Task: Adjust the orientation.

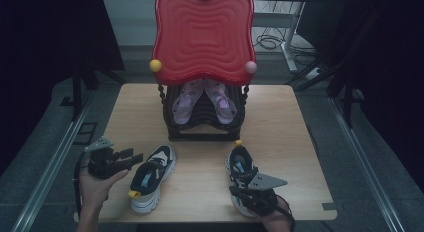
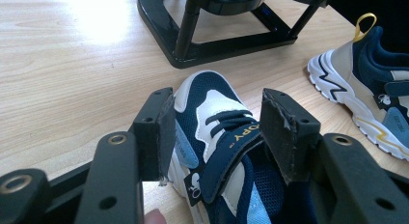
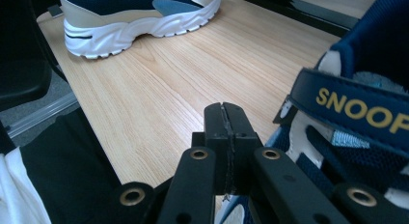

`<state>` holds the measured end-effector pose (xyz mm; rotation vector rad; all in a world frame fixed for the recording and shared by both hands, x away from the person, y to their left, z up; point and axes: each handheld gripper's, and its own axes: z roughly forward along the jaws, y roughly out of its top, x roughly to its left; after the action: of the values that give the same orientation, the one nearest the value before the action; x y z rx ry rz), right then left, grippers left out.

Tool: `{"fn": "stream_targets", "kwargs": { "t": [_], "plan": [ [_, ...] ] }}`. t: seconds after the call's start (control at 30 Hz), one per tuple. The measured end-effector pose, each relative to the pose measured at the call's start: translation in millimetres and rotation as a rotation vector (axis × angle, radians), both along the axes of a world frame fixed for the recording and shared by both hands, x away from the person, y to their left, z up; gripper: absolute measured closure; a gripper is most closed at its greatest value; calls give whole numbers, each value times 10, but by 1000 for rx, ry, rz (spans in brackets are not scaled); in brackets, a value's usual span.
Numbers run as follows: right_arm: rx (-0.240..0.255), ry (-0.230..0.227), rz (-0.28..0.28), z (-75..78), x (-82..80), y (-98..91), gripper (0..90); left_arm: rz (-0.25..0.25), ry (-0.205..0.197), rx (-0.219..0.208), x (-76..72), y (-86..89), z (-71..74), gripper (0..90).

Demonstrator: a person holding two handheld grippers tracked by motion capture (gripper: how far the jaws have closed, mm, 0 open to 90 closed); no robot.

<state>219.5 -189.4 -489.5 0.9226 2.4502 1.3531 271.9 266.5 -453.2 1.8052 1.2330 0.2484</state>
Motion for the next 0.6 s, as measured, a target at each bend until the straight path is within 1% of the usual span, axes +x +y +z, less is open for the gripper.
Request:
{"fn": "stream_targets", "kwargs": {
  "t": [0.13,0.43,0.6],
  "plan": [
    [-9,13,-1,-34,12,5,894,1,-1,3,2,1,-2,472],
    [-54,37,7,-140,27,61,894,-2,2,5,8,-6,-13,472],
    [-94,28,2,-161,21,80,894,-1,5,5,11,-1,-19,471]
  ]
}}
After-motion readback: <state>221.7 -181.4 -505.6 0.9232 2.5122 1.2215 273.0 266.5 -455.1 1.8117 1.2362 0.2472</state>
